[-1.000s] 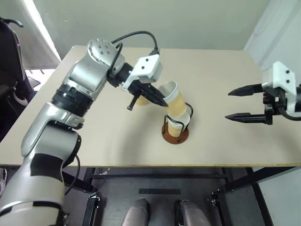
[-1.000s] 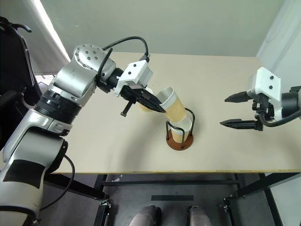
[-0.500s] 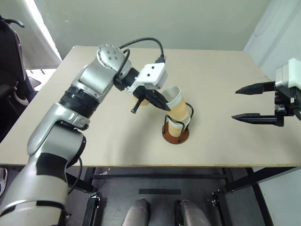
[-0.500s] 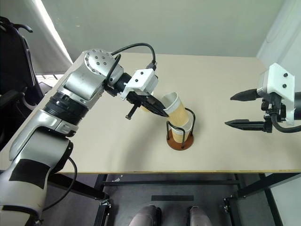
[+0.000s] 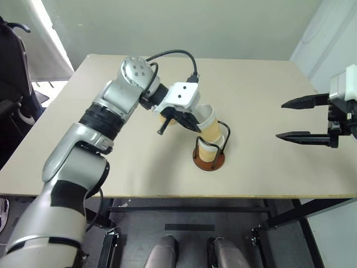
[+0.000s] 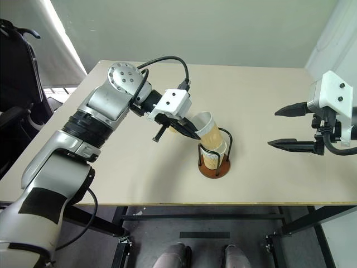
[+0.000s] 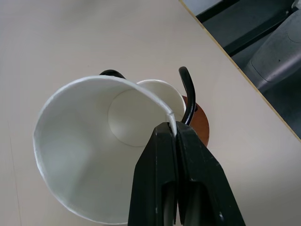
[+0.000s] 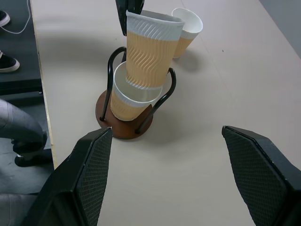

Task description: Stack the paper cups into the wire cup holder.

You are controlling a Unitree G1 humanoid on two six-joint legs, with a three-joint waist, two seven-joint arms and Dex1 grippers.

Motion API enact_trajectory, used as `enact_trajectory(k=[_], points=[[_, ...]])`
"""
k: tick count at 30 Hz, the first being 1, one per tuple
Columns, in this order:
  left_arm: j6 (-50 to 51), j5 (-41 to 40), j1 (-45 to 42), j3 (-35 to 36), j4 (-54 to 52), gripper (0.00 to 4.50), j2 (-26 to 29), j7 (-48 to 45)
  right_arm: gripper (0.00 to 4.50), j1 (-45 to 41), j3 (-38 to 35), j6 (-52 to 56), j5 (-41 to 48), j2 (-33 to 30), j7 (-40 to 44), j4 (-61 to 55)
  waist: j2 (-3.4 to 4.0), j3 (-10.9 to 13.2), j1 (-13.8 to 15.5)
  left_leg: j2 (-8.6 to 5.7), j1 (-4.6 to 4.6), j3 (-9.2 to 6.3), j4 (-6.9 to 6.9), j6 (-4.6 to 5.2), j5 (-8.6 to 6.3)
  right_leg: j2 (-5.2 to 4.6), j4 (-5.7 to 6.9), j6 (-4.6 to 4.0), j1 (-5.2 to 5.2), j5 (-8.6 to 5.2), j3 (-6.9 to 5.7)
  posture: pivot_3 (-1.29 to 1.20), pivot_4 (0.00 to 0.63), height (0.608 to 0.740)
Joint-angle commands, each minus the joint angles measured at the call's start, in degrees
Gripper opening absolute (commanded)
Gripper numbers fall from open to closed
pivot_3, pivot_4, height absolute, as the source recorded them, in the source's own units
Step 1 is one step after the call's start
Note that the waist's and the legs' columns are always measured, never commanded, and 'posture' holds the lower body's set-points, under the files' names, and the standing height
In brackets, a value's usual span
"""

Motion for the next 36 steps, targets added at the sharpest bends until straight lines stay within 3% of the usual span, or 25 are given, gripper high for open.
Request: enact_trajectory(k=[1,18,33,36], points=[[-1.57,0.64,-1.45,2.68,0.11,0.03,-0.89,-1.84,3.77,-0.70,-2.62,-0.71,0.15,-1.45,-0.38,-0.54,0.00,0.00,0.02,0.00,0.00,0.00,0.03,0.01,-0.01,0.00,0.00,0.01,0.01,-0.01,0.00,0.00,0.150,0.740],[-1.09,-1.36,-0.76,-1.38,-2.03,0.03,1.27,-1.84,3.77,0.12,-2.90,-0.20,0.49,-1.45,-0.94,-1.36,0.00,0.00,0.05,0.00,-0.05,0.03,0.52,0.27,-0.25,0.00,0.03,0.16,0.14,-0.06,0.01,0.00,0.150,0.740],[-1.85,0.03,0.09,-0.91,-1.11,0.03,-0.16,-1.84,3.77,0.83,-2.64,-0.43,0.20,-1.41,-1.23,-1.48,0.00,0.00,0.11,-0.03,-0.05,0.06,0.61,0.31,-0.30,-0.03,0.02,0.22,0.17,-0.03,0.04,0.00,0.150,0.740],[-2.88,0.90,-0.19,-0.93,-0.21,0.59,-0.35,-1.84,3.77,0.95,-2.72,-0.45,0.15,-1.45,-1.29,-1.49,0.00,0.00,0.11,-0.03,-0.05,0.06,0.61,0.31,-0.30,-0.03,0.02,0.22,0.18,-0.03,0.04,0.00,0.150,0.740]])
